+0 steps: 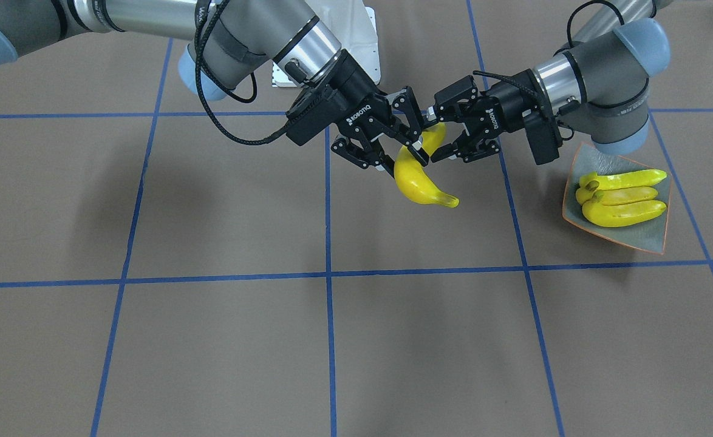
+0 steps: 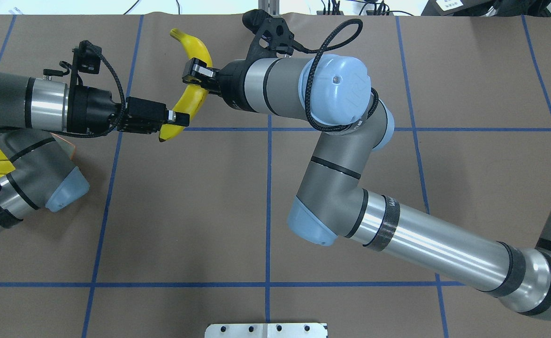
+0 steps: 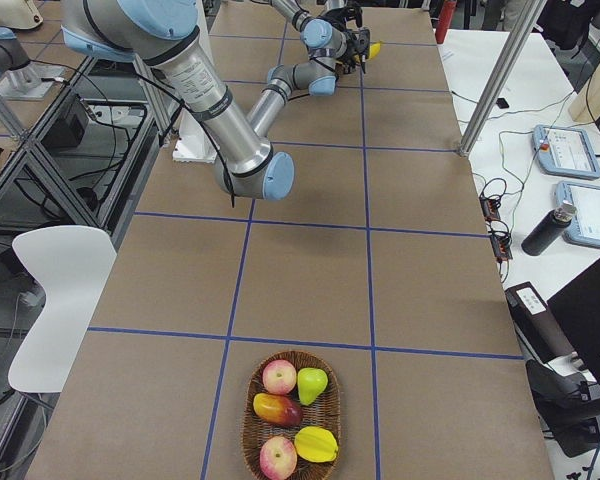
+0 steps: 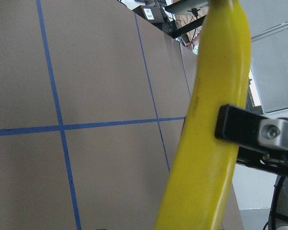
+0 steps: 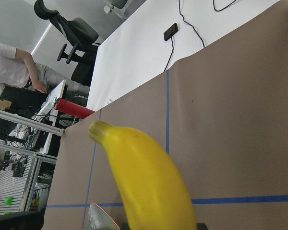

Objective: Transfer all bananas from basket to plate

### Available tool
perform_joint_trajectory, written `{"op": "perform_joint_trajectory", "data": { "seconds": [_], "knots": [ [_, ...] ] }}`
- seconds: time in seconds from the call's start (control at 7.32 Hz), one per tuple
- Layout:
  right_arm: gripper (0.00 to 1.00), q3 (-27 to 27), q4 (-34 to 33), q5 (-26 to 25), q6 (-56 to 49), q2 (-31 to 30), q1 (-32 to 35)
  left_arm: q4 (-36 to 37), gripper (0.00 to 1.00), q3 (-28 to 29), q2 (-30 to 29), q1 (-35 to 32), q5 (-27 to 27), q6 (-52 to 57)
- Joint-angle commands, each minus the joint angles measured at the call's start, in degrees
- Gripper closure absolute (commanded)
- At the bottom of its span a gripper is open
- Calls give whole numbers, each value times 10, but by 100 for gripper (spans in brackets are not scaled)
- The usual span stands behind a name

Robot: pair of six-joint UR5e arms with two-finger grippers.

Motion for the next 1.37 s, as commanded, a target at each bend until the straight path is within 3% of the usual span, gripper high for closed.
{"op": "perform_joint_trajectory", "data": {
  "seconds": [0.0, 0.27, 0.41, 0.68, 0.82, 1.09, 1.23],
  "knots": [
    [100, 0, 0, 0, -7, -2, -8, -5, 27, -2, -1, 0, -3, 0],
    [100, 0, 0, -1, -12, -3, -11, -9, 29, -3, -2, 0, -3, 0],
    [100, 1, -1, -1, -12, -2, -11, -9, 40, -3, -1, 0, -3, 0],
    [100, 1, -1, -1, -12, 0, -11, -9, 70, -3, 0, 0, -3, 0],
    [100, 1, 0, -1, -12, 0, -11, -9, 100, -3, 0, 1, -3, -1],
    [1, 4, 0, -7, -17, 2, -11, -9, 100, -1, 0, 1, -3, -3],
    [0, 7, 1, -6, -18, 0, -6, -6, 100, 1, 2, 2, -3, -4]
  ]
}}
